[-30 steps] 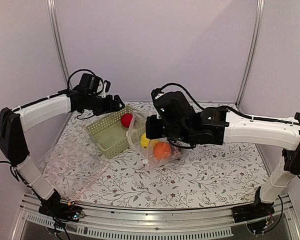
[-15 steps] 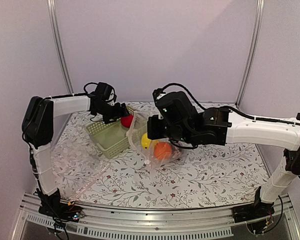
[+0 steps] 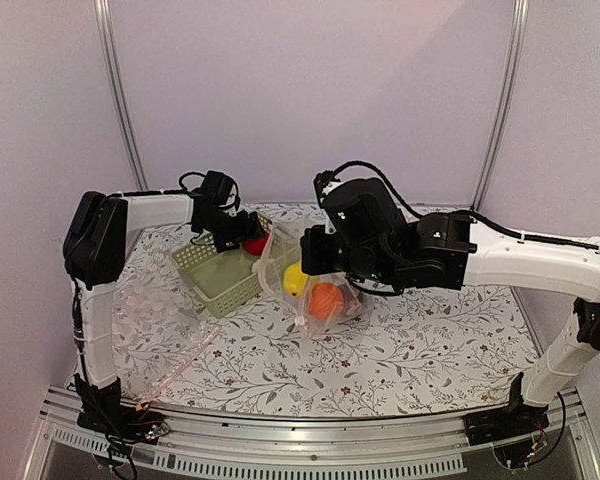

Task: Place the food in the zip-top bag and seal the zipper
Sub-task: Pick up the fake fruit from the bin.

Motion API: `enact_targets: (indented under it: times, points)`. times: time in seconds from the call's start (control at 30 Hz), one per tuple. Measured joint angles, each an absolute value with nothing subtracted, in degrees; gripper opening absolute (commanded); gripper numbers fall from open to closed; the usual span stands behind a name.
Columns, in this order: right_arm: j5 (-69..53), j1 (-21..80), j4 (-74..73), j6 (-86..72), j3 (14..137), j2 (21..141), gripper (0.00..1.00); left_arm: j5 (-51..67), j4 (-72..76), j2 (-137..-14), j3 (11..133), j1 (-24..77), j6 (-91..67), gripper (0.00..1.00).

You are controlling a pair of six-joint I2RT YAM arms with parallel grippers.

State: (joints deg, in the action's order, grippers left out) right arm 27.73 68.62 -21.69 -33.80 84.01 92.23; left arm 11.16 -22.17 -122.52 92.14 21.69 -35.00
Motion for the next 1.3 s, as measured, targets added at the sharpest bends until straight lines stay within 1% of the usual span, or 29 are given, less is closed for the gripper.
enact_targets:
  times: [0.23, 0.5, 0.77, 1.1, 1.2, 1.3]
  points:
    - [27.7, 68.6, -21.7, -33.8, 83.9, 92.2, 0.00, 11.1, -22.2, -125.0, 94.8, 21.1, -35.2, 0.88]
    - [27.8, 68.6, -21.7, -33.8, 83.9, 92.2, 0.00, 11.1, -22.6, -127.9, 97.0, 20.6, -35.0, 0.85]
    - [27.8, 68.6, -21.7, -33.8, 83.9, 92.2, 0.00, 11.7, -22.9, -128.6, 97.8, 20.3, -34.3, 0.73]
    - [27.9, 68.6, -21.6, -33.8, 83.8, 92.1, 0.00, 12.0, -22.9, -128.5, 97.6, 20.3, -33.9, 0.66]
    - [28.1, 68.6, -21.6, -33.8, 83.2, 91.7, 0.00, 12.2, -22.8, -127.3, 96.2, 20.3, -33.9, 0.65]
    - [28.2, 68.6, -21.6, -33.8, 82.9, 91.2, 0.00, 13.1, -22.8, -123.6, 92.4, 20.3, -33.9, 0.65]
